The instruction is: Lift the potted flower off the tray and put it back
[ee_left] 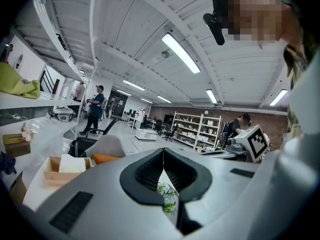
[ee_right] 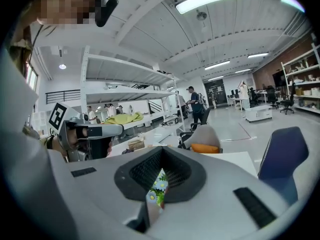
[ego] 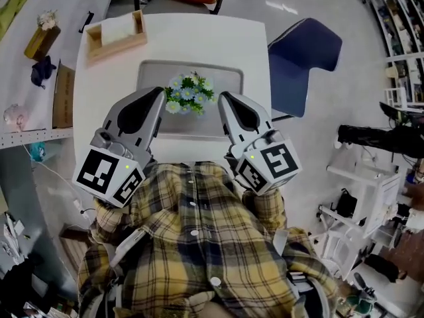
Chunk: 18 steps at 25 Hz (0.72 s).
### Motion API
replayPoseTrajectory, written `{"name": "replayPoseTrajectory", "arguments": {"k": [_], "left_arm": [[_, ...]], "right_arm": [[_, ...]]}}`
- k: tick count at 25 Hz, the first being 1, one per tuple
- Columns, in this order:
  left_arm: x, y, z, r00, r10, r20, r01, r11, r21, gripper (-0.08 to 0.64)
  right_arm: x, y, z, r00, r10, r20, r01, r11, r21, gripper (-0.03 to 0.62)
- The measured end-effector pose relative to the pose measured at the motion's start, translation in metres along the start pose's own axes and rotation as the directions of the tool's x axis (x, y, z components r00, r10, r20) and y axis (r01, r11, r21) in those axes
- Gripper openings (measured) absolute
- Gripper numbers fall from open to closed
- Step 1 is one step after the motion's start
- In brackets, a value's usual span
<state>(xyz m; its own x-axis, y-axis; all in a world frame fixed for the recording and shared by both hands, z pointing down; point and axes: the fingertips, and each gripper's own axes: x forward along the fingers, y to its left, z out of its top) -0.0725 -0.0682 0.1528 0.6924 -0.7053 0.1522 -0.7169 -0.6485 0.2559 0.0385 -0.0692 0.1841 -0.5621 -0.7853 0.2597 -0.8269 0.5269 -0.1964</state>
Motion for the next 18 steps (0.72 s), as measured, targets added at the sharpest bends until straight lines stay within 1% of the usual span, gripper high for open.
{"name": "replayPoseTrajectory", "arguments": {"k": [3, 7, 12, 15, 17, 18], "left_arm": [[0.001, 0.007, 0.0, 1.0, -0.014, -0.004, 0.014, 1.0, 0.004, 0.009], [0.002, 0.013, -0.009, 0.999, -0.034, -0.031, 0.034, 0.999, -0.004, 0.011], [0.005, 0.024, -0.026, 0.996, -0.05, -0.075, 0.05, 0.999, -0.014, 0.013], [0.006, 0.025, -0.035, 0.993, -0.067, -0.095, 0.064, 0.997, -0.032, 0.055], [0.008, 0.024, -0.041, 0.991, -0.078, -0.109, 0.074, 0.997, -0.035, 0.095], [0.009, 0.026, -0.044, 0.99, -0.081, -0.116, 0.078, 0.996, -0.035, 0.104]], "right_arm": [[0.002, 0.001, 0.001, 1.0, -0.018, 0.009, 0.018, 1.0, -0.004, -0.002], [0.004, 0.001, -0.003, 1.0, -0.028, 0.003, 0.028, 1.0, 0.01, -0.002], [0.012, 0.001, -0.017, 1.0, 0.002, -0.03, -0.001, 0.999, 0.047, 0.0], [0.013, 0.002, -0.027, 0.998, 0.007, -0.064, -0.004, 0.999, 0.045, 0.0], [0.014, -0.001, -0.033, 0.997, 0.006, -0.08, -0.001, 0.999, 0.051, 0.0], [0.015, -0.003, -0.037, 0.996, 0.008, -0.087, -0.003, 0.998, 0.056, 0.003]]}}
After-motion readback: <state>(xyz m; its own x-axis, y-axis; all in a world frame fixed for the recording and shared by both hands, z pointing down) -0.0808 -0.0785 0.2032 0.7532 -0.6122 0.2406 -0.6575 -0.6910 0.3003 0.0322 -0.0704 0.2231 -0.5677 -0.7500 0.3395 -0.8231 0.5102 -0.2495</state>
